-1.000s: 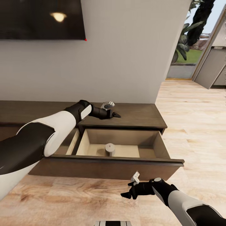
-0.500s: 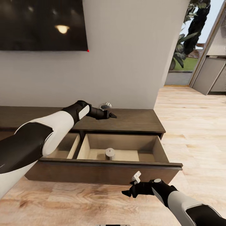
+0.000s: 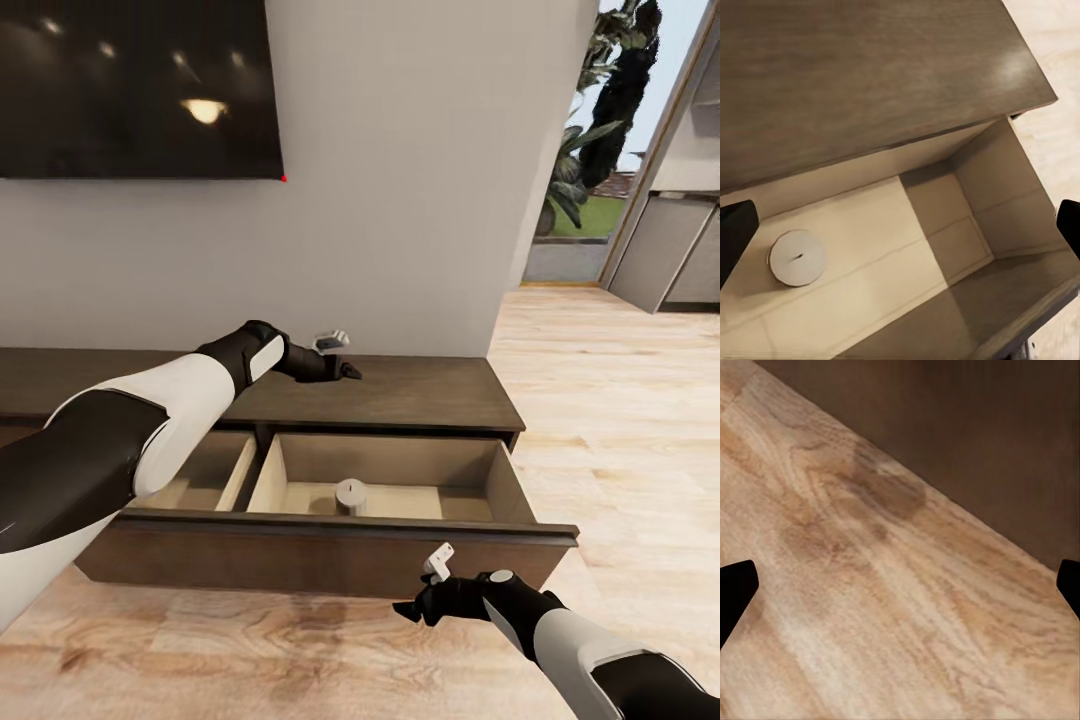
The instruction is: Place each of the two pumpkins and all three candles from the living room inside a cabinet in the living room (use any cabinet), then make sure every cabinet is closed, and position the cauldron so it is next to a table in the living room.
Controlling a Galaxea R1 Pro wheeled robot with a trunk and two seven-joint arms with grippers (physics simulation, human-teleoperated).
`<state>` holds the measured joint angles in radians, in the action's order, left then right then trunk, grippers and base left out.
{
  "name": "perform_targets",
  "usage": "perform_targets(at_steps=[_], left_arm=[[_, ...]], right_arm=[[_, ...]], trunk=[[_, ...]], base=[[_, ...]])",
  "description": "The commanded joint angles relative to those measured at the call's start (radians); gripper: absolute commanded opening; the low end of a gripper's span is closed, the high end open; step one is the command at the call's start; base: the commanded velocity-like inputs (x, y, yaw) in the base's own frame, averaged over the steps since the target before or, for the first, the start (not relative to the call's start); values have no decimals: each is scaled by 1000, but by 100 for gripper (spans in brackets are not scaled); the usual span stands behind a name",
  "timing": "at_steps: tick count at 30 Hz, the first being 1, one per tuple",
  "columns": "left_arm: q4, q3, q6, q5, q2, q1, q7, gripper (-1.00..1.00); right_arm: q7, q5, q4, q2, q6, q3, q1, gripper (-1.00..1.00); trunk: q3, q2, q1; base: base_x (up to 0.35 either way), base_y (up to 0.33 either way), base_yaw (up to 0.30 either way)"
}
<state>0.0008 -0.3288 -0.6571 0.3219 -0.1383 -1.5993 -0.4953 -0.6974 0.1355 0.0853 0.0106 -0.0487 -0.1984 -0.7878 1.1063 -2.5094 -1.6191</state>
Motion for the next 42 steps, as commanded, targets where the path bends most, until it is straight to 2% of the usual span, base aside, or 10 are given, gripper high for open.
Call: perform_targets(at_steps=[1, 16, 17, 18, 20, 27, 30, 34, 42], left_arm=[[0, -8, -6, 9, 0, -1, 4, 100], [2, -9, -22, 10, 7, 4, 25, 100], [2, -9, -22, 9, 9, 8, 35, 100], [2, -9, -16, 9, 10, 31, 97, 100], [2, -9, -12, 9, 11, 44, 115, 100], [2, -9, 5, 9, 11, 95, 189, 100], [2, -9, 72, 9, 11, 114, 216, 100], [1, -9, 129, 10, 11, 125, 222, 100], [1, -9, 155, 12, 8, 127, 224, 100]], right_arm=[[-1, 9, 1, 0, -4, 10, -1, 100], [3, 9, -15, 0, -11, 10, -1, 100], [3, 9, -16, 0, -11, 10, -1, 100], [4, 9, -16, 0, -11, 10, -1, 100], [4, 9, -16, 0, -11, 10, -1, 100], [4, 9, -16, 0, -11, 10, -1, 100], [4, 10, -16, 0, -11, 10, -1, 100], [5, 10, -17, 1, -11, 10, -1, 100], [27, 12, -18, 0, -11, 10, -1, 100]], trunk=[[1, 0, 0], [11, 0, 0], [13, 0, 0], [14, 0, 0], [15, 0, 0], [-11, 1, 3], [-19, 2, 4], [-27, 2, 5], [-58, 4, 9]], base=[[0, 0, 0], [0, 0, 30], [0, 0, 72], [0, 0, 37], [0, 0, 21], [0, 0, 5], [0, 0, 0], [0, 0, 0], [0, 0, 0]])
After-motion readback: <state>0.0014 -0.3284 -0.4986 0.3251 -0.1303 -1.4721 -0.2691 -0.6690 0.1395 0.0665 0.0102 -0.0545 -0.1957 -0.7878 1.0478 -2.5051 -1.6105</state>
